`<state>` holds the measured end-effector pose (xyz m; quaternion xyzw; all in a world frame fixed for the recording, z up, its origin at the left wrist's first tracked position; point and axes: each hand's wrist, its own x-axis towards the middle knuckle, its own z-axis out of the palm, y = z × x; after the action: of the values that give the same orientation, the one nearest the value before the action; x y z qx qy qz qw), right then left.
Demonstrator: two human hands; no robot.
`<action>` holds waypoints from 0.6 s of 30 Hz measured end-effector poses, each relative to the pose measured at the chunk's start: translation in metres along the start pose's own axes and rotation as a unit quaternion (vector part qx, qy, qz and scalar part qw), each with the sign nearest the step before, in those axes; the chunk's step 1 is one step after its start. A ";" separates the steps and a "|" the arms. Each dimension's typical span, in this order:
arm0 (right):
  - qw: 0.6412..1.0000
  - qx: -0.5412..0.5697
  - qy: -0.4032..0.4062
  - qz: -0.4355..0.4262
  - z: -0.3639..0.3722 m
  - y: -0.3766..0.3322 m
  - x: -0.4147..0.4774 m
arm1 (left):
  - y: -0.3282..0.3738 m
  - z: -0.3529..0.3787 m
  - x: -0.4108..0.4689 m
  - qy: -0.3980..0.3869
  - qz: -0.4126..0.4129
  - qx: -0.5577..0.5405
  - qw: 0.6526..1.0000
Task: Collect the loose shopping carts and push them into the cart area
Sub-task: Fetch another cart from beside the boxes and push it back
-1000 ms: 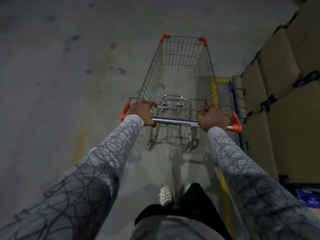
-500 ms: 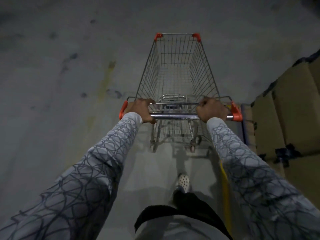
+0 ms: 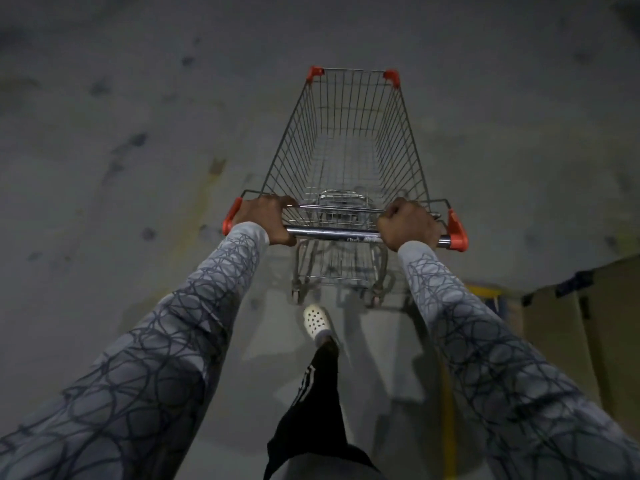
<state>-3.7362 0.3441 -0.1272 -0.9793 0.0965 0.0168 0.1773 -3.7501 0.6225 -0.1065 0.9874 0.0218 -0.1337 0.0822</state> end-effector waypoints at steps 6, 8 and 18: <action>1.000 0.001 -0.018 0.005 0.005 -0.040 0.178 | 0.002 -0.046 0.182 -0.009 0.004 -0.009 1.000; 1.000 -0.007 -0.021 0.000 0.004 -0.047 0.224 | 0.006 -0.058 0.227 -0.010 0.003 -0.009 1.000; 0.999 -0.004 -0.007 0.035 0.000 -0.080 0.455 | 0.038 -0.116 0.448 -0.025 0.010 -0.019 0.999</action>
<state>-3.2742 0.3344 -0.1306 -0.9759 0.1292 0.0305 0.1731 -3.2861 0.6135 -0.1098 0.9822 0.0123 -0.1570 0.1027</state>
